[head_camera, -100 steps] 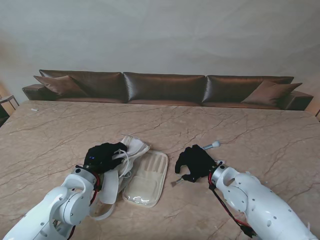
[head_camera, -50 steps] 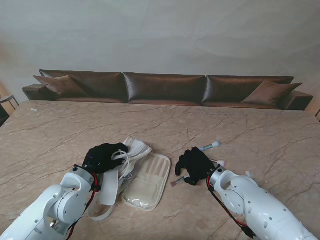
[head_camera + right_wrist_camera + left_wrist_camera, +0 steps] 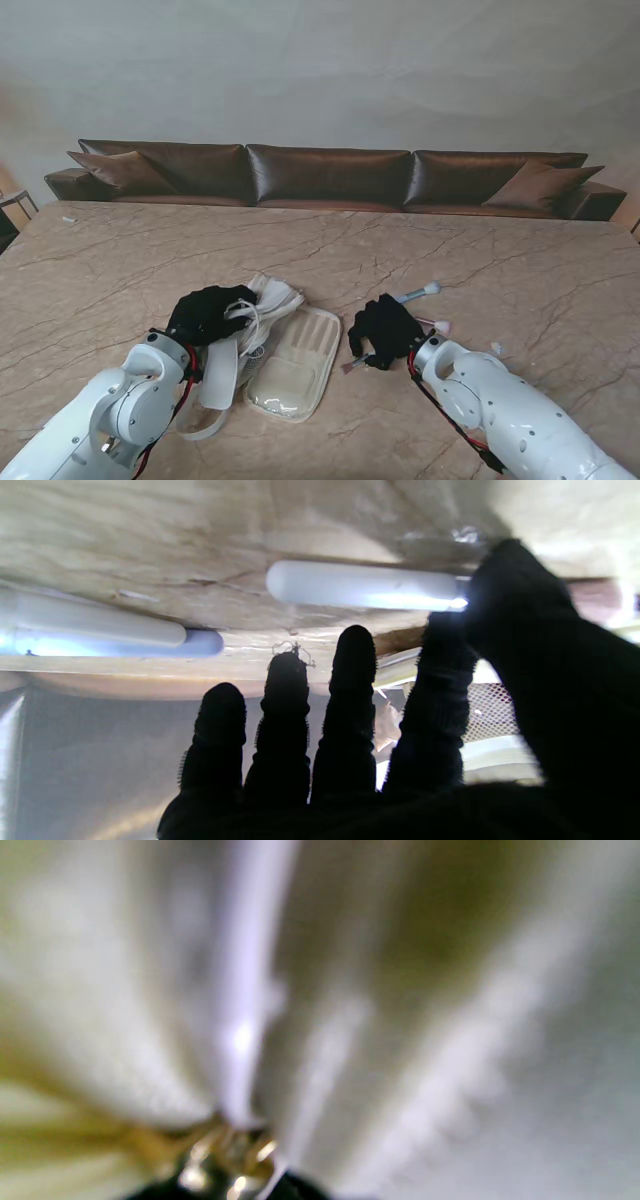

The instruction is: Pack the cosmetics bag

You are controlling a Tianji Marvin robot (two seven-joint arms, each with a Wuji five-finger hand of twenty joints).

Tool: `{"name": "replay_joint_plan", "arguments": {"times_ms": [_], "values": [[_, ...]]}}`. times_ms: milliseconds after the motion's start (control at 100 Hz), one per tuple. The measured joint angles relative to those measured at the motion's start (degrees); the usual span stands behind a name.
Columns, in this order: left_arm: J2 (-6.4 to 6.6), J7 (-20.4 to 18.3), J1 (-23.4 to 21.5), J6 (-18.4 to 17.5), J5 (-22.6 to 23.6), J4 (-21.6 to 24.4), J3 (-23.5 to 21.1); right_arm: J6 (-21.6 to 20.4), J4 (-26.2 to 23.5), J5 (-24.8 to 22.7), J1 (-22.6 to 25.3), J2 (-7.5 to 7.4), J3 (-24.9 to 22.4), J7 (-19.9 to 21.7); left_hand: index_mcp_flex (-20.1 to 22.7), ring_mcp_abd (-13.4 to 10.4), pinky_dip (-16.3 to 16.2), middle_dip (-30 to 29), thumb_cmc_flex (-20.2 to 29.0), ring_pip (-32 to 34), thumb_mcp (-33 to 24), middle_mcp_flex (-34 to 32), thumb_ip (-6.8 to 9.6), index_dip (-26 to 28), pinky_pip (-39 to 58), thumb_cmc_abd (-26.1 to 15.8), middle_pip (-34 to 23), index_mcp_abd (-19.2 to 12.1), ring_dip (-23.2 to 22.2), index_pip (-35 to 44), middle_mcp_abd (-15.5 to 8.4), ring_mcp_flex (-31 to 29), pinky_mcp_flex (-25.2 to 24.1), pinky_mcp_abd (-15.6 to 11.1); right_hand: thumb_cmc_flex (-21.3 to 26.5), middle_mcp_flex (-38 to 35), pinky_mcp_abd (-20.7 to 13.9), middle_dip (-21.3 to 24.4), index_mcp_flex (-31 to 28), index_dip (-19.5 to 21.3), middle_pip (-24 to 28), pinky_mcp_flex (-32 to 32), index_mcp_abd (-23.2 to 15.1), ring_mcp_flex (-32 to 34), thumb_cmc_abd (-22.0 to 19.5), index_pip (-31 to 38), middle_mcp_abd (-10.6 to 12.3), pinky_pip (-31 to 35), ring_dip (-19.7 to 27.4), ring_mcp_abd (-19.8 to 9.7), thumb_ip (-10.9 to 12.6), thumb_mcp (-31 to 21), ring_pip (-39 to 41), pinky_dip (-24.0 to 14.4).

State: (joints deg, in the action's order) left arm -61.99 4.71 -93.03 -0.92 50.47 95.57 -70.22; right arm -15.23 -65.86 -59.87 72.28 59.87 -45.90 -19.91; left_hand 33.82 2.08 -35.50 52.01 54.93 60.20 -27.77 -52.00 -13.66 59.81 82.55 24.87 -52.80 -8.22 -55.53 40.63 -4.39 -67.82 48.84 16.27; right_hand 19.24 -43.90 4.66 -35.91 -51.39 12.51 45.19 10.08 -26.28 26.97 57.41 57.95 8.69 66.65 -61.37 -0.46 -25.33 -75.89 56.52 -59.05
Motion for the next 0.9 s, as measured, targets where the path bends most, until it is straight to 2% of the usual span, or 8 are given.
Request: {"name": "replay_joint_plan", "arguments": {"times_ms": [130,220,340,410,490,650,770,900], "values": [[-0.04,0.2,0.3,0.4,-1.0,-0.4,0.5,0.3,0.4,-0.1,-0.4,-0.05,0.9,-1.2,0.0,0.0,-0.1,0.1,0.0,0.0,0.0,0.0,0.0,0.1,0.0,0.0,-0.1,0.0,0.0,0.0,0.0,0.0,-0.1,0.0,-0.1,-1.5,0.0,0.0,-4.1,-2.6,0.0,0.8,-0.1,1.3,0.0,1.4,0.5,0.4,-0.1,0.0,-0.2,-0.3,0.1,0.0],[-0.07,0.4,0.4,0.4,-1.1,-0.6,0.6,0.3,0.6,-0.3,-0.6,-0.11,1.4,-1.7,0.0,0.0,-0.1,0.1,0.0,0.0,0.0,0.0,0.0,0.1,0.0,0.0,-0.2,0.0,0.0,0.1,0.0,0.0,-0.1,0.0,-0.1,-2.9,0.2,-0.2,-4.1,-2.7,0.1,1.6,-0.1,3.2,0.0,1.6,1.1,0.5,-0.3,0.0,-0.4,-0.9,0.1,0.0],[-0.1,0.4,0.4,0.4,-1.0,-0.6,0.5,0.3,0.5,-0.7,-0.7,-0.19,1.5,-1.6,0.0,0.0,-0.1,0.1,0.0,0.0,0.0,0.1,0.0,0.1,0.0,0.0,-0.3,0.0,0.0,0.1,0.0,0.0,-0.2,0.0,-0.1,-5.3,0.5,-3.2,-4.1,-1.7,0.2,2.0,-0.1,4.1,-0.2,2.3,1.2,0.8,-0.4,0.0,-0.5,-1.7,0.1,0.0],[-0.11,0.4,0.3,0.4,-0.9,-0.6,0.4,0.3,-0.1,-1.8,-0.7,-0.44,1.6,-1.1,0.0,0.0,-0.1,0.1,0.0,-0.1,0.0,0.1,0.0,0.1,0.0,0.0,-0.3,0.0,0.0,0.1,0.0,0.0,-0.2,0.0,-0.1,-5.3,0.5,-5.3,-3.3,2.8,0.2,2.0,-0.1,4.1,-0.9,2.1,1.4,0.8,-0.6,0.0,-0.5,-2.1,0.0,0.0],[-0.11,0.3,0.3,0.4,-0.9,-0.6,0.3,0.2,-1.0,-3.3,-0.8,-0.81,1.8,0.1,0.0,0.0,-0.1,0.1,0.0,-0.1,0.0,0.1,0.0,0.1,0.0,0.0,-0.3,0.0,0.0,0.1,0.0,0.0,-0.2,0.0,-0.1,-5.3,0.3,-7.5,-1.6,12.6,0.2,2.1,-0.1,4.1,-1.6,0.7,1.8,0.8,-1.1,0.0,-0.1,-3.9,0.0,0.0],[-0.12,0.4,0.3,0.4,-1.0,-0.5,0.3,0.0,-2.9,-5.0,-0.4,-1.39,1.2,3.0,0.0,0.0,-0.6,0.1,0.0,-0.2,0.0,0.1,0.0,0.1,0.0,0.0,-0.3,0.0,0.0,0.1,0.0,0.0,-0.2,0.0,-0.3,-5.3,-0.2,-10.5,0.3,28.5,0.3,1.9,-0.1,4.0,-3.7,-4.0,1.8,0.9,-2.0,0.0,4.7,-4.8,0.0,-0.2],[-0.13,0.4,0.3,0.5,-1.2,-0.5,0.4,-0.7,-3.5,-4.8,0.5,-1.48,0.1,4.3,0.0,0.0,-0.6,0.1,0.0,-0.2,0.1,0.1,0.0,0.1,0.0,0.0,-0.3,0.0,0.0,0.1,0.0,0.1,-0.2,0.1,-0.4,-5.3,-1.1,-11.8,1.5,36.1,0.3,1.3,-0.2,3.3,-5.1,-6.5,1.8,0.9,-2.1,0.0,7.2,-5.4,0.0,-0.7],[-0.15,0.5,0.3,0.7,-1.2,-0.5,0.5,-1.2,-3.9,-4.8,1.5,-1.6,-1.1,4.4,0.0,0.0,-0.6,0.1,0.0,-0.2,0.1,0.1,0.0,0.1,0.0,0.0,-0.3,0.0,0.0,0.1,0.0,0.1,-0.2,0.3,-1.3,-5.2,-1.3,-12.3,1.5,38.6,1.3,0.6,-0.2,2.4,-5.1,-7.4,1.8,0.9,-2.4,0.0,7.9,-5.9,0.0,-0.8]]}}
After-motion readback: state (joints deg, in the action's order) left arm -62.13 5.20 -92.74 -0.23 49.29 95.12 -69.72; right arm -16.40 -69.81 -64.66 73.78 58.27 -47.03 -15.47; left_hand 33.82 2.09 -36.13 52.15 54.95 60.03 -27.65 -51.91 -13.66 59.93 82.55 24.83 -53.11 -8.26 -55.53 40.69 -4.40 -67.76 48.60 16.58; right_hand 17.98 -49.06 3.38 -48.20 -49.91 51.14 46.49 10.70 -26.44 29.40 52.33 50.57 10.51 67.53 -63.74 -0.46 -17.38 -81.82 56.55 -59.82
